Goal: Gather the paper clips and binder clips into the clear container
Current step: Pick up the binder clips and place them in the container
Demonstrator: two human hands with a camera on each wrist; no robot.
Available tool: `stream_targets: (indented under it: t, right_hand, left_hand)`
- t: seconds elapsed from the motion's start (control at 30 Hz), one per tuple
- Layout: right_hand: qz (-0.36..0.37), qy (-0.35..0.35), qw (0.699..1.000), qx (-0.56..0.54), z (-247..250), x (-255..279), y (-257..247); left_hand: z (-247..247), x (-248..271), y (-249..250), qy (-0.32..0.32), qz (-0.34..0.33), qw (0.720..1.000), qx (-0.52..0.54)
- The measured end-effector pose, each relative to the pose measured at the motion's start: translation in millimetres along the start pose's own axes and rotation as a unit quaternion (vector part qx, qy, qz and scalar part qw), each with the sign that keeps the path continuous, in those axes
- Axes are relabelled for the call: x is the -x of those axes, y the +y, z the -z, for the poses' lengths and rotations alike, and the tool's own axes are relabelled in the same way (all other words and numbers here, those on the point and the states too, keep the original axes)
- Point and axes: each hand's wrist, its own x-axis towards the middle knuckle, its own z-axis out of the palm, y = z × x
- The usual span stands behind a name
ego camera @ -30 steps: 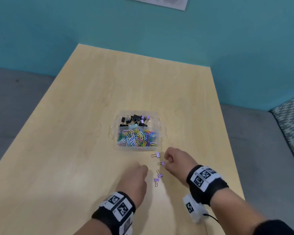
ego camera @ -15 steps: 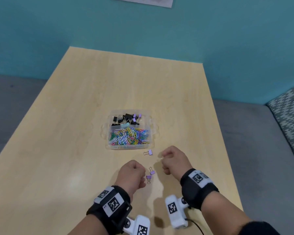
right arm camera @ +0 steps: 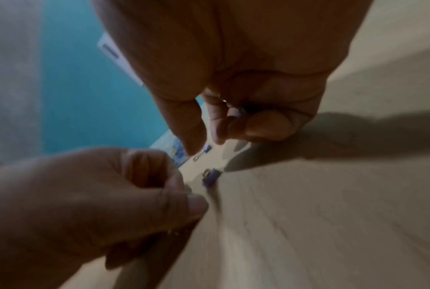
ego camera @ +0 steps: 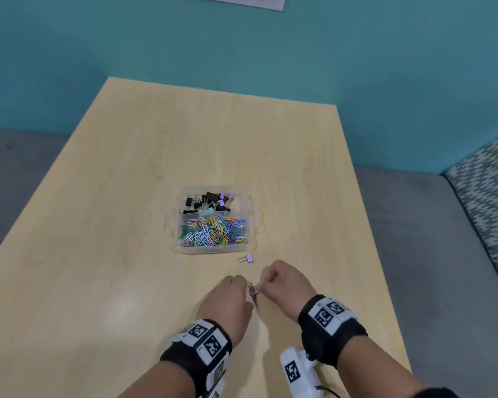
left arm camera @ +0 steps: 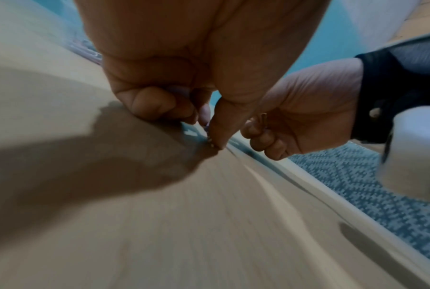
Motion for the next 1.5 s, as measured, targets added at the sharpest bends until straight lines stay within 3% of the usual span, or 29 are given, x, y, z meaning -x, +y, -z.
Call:
stream_targets:
  t: [0.13,0.2,0.23,0.27,0.33,0.4,0.47,0.5,0.53,0.57,0.6,0.67,0.7,0.73,0.8,0.87,0.93,1.0,1.2,1.3,1.37,1.5]
  right_hand:
    - [0.033,-0.022,0.987,0.156,-10.4,0.4,-13.6]
    - [0.058,-0.027,0.973,0.220,-15.5,0.1,-18.6]
    - [0.064,-0.030,0.969,0.237,-16.9,-0.8,-20.6]
    - [0.066,-0.033,0.967,0.242,-17.4,-2.4,-22.2]
    - [0.066,-0.043,0.966,0.245,-17.4,-5.4,-24.6]
    - [0.074,-0.049,0.963,0.253,-16.1,-7.2,-25.2]
    - [0.066,-0.047,0.972,0.222,-14.1,-9.6,-20.5]
    - [0.051,-0.037,0.982,0.177,-12.6,-10.7,-17.2]
    - [0.030,-0.027,0.994,0.103,-10.5,-11.3,-14.9]
    - [0.002,-0.021,1.000,-0.003,-7.7,-11.4,-13.4]
    - [-0.033,-0.019,0.990,-0.136,-4.2,-11.0,-11.7]
    - [-0.103,-0.027,0.914,-0.391,5.2,-10.3,-6.7]
    - [-0.126,-0.037,0.862,-0.490,10.7,-9.6,-4.2]
    - [-0.142,-0.049,0.812,-0.564,16.5,-9.4,-1.6]
    - [-0.150,-0.068,0.749,-0.642,27.0,-10.0,1.9]
    - [-0.137,-0.064,0.729,-0.668,35.1,-12.0,1.0]
    - [-0.124,-0.057,0.729,-0.671,44.2,-16.0,-5.5]
    - [-0.118,-0.058,0.746,-0.653,52.7,-24.2,-17.0]
    - [-0.040,-0.042,0.870,-0.490,67.2,-57.4,-90.6]
    - [-0.020,-0.041,0.897,-0.441,63.3,-76.2,-126.0]
    - [-0.023,-0.052,0.909,-0.413,55.2,-86.8,-140.6]
    - [-0.013,-0.047,0.940,-0.338,40.0,-100.6,-147.3]
  left_hand:
    - [0.6,2.4,-10.2,-0.007,0.001,0.999,0.036]
    - [2.5,3.5,-18.6,-0.004,0.038,0.990,0.137]
    - [5.9,3.7,-21.8,-0.002,0.073,0.970,0.230]
    - [11.1,3.1,-24.0,0.001,0.117,0.933,0.340]
    - [24.1,0.3,-27.4,0.002,0.193,0.818,0.542]
    - [40.4,-4.1,-28.4,0.008,0.216,0.720,0.660]
    - [54.5,-10.0,-28.2,0.009,0.204,0.678,0.706]
    - [58.9,-13.4,-27.3,0.004,0.196,0.682,0.705]
    - [60.6,-17.4,-25.6,0.000,0.190,0.705,0.684]
    - [59.9,-21.7,-23.6,-0.002,0.182,0.748,0.639]
    - [57.6,-26.1,-20.9,0.001,0.164,0.808,0.566]
    - [51.6,-35.0,-13.7,0.017,0.080,0.932,0.353]
    - [48.6,-37.8,-9.7,0.024,0.020,0.975,0.221]
    - [44.5,-41.2,-5.7,0.031,-0.040,0.995,0.085]
    - [35.9,-48.8,1.9,0.024,-0.131,0.985,-0.113]
    - [30.1,-55.5,10.2,0.000,-0.160,0.962,-0.223]
    - [26.1,-60.7,14.3,-0.022,-0.140,0.955,-0.259]
    - [26.9,-59.9,17.2,-0.029,-0.119,0.955,-0.272]
    - [31.2,-52.6,14.3,-0.084,-0.105,0.967,-0.218]
    - [41.1,-44.6,16.4,-0.124,-0.050,0.981,-0.142]
    - [43.2,-37.2,10.4,-0.107,-0.010,0.993,-0.054]
    - [39.8,-33.7,-10.8,-0.062,-0.025,0.998,0.008]
